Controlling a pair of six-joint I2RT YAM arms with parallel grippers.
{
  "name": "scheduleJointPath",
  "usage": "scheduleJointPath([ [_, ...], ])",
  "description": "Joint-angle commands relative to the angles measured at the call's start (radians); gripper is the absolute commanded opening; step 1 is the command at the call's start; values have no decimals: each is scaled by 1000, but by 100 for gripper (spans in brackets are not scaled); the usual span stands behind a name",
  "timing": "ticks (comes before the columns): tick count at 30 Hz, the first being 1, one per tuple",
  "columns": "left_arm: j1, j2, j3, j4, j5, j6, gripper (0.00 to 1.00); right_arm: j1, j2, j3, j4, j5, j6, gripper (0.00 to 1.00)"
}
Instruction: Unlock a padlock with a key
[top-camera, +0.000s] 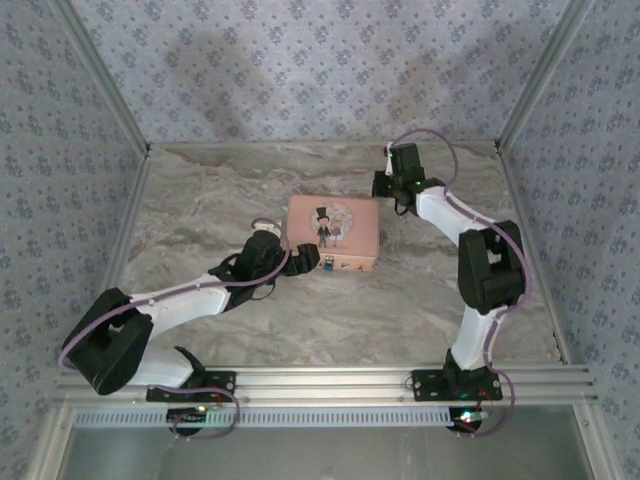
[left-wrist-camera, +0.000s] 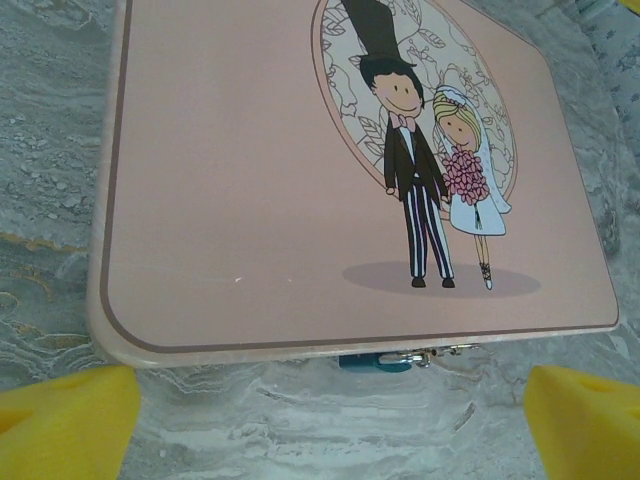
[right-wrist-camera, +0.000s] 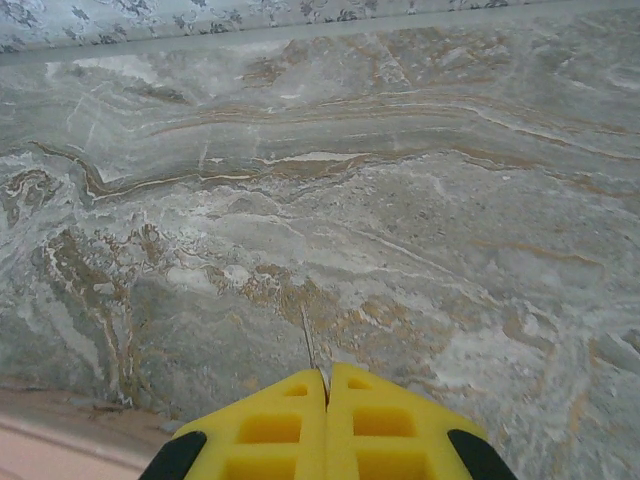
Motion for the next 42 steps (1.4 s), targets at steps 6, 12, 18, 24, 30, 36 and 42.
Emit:
scheduleJointPath([
  [6, 39, -19, 43, 30, 36, 48, 98, 30, 83, 65, -72, -20, -53, 0],
  [12, 38, -32, -19, 67, 97, -14, 98, 51, 61, -2, -51, -23, -64, 0],
  [18, 12, 3, -67, 107, 100, -19, 98, 68, 33, -46, -49, -25, -66, 0],
  [24, -72, -72, -181, 263, -40, 49, 98, 79, 20, -60, -47, -22, -62, 0],
  [30, -97, -79, -243, 379, -63, 97, 98, 96, 19, -61, -43, -22, -61, 0],
  [36, -104, 58, -209, 481, 32, 128, 98, 112, 31, -66, -36, -22, -53, 0],
  [42, -131, 204, -145, 558, 33, 148, 98, 116, 37, -71, -31, -20, -51, 0],
])
